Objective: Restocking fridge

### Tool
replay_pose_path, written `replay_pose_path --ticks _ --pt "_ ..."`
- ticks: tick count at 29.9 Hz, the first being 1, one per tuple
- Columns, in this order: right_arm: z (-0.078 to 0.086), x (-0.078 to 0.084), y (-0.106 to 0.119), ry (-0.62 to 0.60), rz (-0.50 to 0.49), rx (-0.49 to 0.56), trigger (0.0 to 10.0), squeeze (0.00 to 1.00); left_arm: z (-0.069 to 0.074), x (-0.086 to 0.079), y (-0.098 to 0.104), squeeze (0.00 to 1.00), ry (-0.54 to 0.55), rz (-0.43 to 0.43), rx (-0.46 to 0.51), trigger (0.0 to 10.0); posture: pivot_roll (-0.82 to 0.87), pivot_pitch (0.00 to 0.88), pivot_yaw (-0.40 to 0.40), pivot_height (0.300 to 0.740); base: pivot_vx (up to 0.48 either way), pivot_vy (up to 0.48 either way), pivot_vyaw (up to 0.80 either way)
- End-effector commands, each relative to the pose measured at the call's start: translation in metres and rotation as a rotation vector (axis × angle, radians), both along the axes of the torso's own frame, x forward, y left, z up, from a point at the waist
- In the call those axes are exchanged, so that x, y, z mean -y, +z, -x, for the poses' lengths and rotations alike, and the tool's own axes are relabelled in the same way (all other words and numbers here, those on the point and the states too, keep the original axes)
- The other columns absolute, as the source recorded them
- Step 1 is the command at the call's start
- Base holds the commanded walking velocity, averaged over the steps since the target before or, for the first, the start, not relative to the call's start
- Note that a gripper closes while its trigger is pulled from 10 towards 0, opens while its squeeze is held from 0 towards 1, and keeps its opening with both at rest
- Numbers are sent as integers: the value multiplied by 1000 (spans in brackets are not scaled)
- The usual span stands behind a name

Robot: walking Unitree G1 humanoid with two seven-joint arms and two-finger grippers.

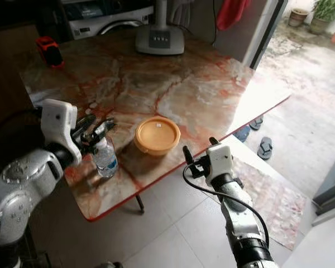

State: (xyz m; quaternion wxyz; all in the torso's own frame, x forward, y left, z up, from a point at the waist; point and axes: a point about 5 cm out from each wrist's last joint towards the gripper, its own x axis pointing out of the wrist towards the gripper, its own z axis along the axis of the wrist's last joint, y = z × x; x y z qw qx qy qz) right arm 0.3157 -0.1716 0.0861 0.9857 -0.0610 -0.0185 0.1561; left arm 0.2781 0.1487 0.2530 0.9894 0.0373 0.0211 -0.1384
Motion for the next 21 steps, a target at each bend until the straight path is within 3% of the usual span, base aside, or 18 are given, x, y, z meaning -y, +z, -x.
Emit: replay_pose_path --ticks 1,4,12,13,14,21 --pt "0 -1 -2 15 23 -15 10000 0 2 -4 -6 0 6 -7 -102 10000 88 99 -81 740 0 0 0" --pt "0 -4 -4 23 23 -20 10000 0 3 1 -6 0 -45 55 -146 10000 94 100 -80 740 0 0 0" --pt "1 -2 -5 27 32 -23 10000 0 4 10 -9 0 -101 48 -259 10000 87 102 -80 740 0 0 0" --pt "1 -2 -5 25 32 -23 10000 0 4 11 -7 0 -105 40 -254 3569 86 104 -79 740 0 0 0" --pt "1 -1 -5 23 32 -24 10000 0 5 12 -5 0 -108 32 -257 0 86 104 -79 740 0 0 0" --pt "1 -4 -6 31 31 -27 10000 0 9 17 -1 0 -145 23 -269 0 90 105 -81 740 0 0 0"
